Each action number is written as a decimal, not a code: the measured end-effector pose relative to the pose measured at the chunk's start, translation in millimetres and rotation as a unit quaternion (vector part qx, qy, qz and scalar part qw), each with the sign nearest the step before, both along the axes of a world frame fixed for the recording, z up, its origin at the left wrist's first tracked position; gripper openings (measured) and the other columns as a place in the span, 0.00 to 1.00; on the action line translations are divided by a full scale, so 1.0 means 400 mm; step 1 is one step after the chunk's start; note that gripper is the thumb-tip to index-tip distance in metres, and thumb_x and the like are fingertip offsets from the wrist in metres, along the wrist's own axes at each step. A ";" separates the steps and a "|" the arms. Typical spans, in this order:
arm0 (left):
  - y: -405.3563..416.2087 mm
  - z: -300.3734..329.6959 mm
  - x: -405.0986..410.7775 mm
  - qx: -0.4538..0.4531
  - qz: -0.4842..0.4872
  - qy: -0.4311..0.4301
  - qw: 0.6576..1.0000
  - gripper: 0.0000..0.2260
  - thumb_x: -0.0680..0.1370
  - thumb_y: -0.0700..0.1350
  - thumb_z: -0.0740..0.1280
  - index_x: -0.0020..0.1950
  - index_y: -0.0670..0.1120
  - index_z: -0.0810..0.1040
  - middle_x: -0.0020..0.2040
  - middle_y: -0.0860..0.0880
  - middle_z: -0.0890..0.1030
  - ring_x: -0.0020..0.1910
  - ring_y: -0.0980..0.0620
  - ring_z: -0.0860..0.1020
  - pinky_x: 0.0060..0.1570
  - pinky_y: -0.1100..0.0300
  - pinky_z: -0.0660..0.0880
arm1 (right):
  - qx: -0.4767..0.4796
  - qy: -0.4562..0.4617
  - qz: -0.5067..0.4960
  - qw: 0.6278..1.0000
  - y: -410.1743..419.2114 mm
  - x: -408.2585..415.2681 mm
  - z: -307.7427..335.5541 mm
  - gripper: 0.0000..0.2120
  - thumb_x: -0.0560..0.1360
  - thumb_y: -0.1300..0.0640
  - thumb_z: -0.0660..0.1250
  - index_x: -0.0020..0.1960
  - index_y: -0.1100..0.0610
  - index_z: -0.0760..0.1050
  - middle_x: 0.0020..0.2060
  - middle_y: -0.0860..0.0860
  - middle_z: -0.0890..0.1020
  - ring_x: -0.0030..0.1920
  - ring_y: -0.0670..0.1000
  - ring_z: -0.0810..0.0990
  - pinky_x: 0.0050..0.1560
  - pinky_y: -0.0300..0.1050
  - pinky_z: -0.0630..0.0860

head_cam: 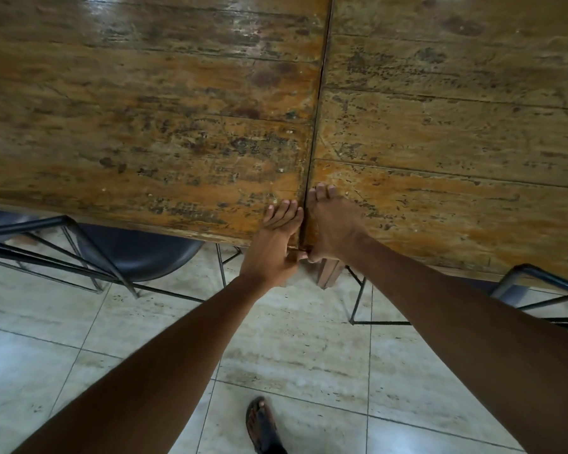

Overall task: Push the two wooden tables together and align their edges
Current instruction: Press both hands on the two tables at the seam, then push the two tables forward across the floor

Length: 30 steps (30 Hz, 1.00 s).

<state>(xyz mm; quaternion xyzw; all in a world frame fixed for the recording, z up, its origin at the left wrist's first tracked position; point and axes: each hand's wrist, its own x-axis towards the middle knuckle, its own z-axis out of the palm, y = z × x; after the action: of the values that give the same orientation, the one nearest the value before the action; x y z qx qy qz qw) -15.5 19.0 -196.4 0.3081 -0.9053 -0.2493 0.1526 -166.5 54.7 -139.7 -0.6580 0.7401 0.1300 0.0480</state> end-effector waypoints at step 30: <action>-0.376 0.666 0.582 -0.213 0.133 -0.263 0.932 0.31 0.82 0.53 0.58 0.81 0.43 0.50 0.82 0.41 0.46 0.80 0.36 0.39 0.77 0.38 0.42 | -0.046 -0.113 0.006 0.992 -0.404 0.606 0.573 0.38 0.81 0.52 0.62 0.81 0.58 0.41 0.81 0.56 0.50 0.79 0.65 0.45 0.76 0.67 0.51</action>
<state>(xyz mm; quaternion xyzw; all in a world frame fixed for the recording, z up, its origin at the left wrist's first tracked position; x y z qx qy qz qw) 217.1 -131.6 70.0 0.4404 -0.8957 0.0613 0.0031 76.1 -107.0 89.6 -0.6744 0.7312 0.0207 0.1002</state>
